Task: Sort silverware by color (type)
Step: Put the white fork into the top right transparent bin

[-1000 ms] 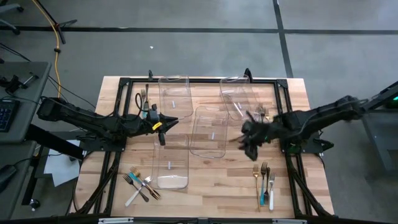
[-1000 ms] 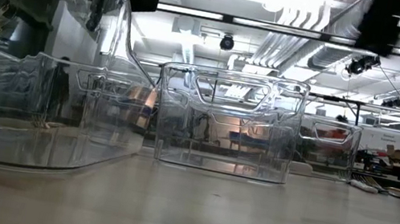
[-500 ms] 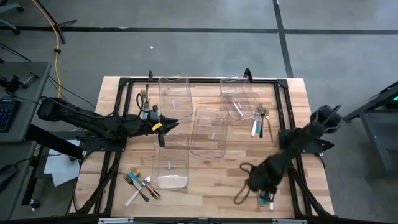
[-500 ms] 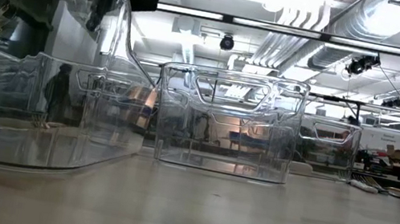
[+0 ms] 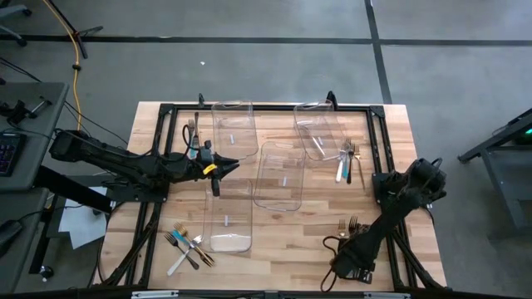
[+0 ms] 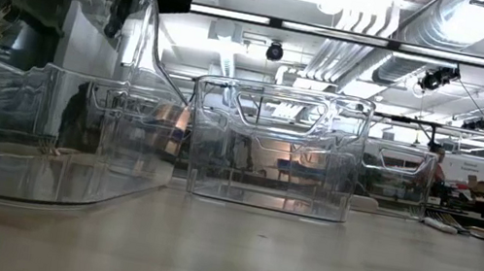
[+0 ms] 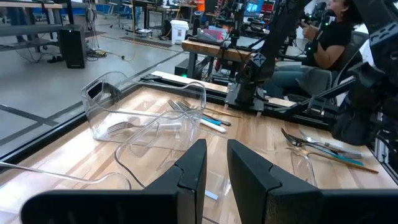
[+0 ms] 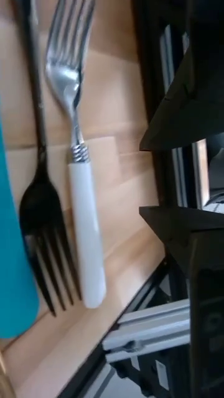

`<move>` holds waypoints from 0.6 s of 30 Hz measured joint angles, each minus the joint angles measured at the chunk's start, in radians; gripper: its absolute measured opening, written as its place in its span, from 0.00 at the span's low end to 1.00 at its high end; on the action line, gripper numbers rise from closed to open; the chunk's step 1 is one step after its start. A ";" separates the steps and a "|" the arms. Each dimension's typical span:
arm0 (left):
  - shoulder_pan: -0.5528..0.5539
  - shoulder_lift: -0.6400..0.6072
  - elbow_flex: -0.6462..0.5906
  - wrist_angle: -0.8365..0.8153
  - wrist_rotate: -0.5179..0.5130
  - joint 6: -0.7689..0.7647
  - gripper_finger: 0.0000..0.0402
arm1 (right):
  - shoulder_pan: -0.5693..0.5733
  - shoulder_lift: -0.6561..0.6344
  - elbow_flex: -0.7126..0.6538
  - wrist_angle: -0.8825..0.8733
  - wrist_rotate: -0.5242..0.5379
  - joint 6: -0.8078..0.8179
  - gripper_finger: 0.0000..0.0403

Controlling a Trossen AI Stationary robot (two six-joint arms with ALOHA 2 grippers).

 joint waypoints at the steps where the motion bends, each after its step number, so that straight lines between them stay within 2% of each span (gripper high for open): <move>1: 0.000 0.000 0.000 0.000 0.000 0.000 0.14 | 0.000 0.011 0.000 0.013 0.000 -0.002 0.37; 18: 0.000 0.000 0.000 0.000 0.000 -0.001 0.14 | -0.010 0.078 0.000 0.036 0.084 -0.105 0.37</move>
